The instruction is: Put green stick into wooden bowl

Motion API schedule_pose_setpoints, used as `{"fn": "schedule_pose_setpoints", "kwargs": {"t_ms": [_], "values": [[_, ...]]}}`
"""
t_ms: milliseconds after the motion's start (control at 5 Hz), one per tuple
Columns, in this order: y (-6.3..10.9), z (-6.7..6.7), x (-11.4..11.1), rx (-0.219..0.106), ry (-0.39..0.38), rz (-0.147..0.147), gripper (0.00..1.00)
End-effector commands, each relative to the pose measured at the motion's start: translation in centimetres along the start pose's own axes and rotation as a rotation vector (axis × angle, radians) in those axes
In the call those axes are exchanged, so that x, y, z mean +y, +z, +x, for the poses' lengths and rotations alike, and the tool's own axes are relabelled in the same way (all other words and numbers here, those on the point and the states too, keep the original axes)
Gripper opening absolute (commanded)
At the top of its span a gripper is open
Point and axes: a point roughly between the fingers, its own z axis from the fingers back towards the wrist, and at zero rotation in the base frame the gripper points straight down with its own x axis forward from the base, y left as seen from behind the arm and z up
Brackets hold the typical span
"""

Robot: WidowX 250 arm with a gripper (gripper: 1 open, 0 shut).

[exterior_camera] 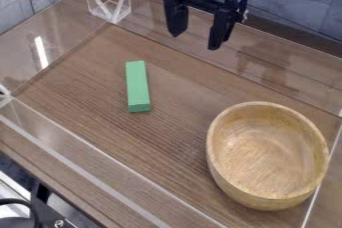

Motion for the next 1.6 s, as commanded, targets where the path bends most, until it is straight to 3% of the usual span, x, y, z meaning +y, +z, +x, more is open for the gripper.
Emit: {"fn": "schedule_pose_setpoints", "kwargs": {"t_ms": [0, 200, 400, 600, 800, 1200, 1400], "values": [[-2.1, 0.1, -0.5, 0.027, 0.008, 0.002, 1.0], [-3.6, -0.7, 2.8, 0.019, 0.116, 0.004, 1.0], [-4.0, -1.6, 5.5, -0.008, 0.266, -0.016, 1.0], [-4.6, -1.8, 7.3, -0.045, 0.401, -0.039, 0.0], [-6.4, -1.5, 8.0, -0.064, 0.506, -0.057, 1.0], [-9.9, -0.6, 8.7, -0.089, 0.678, -0.076, 1.0], [-10.3, 0.3, 9.1, -0.098, 0.734, -0.074, 1.0]]}}
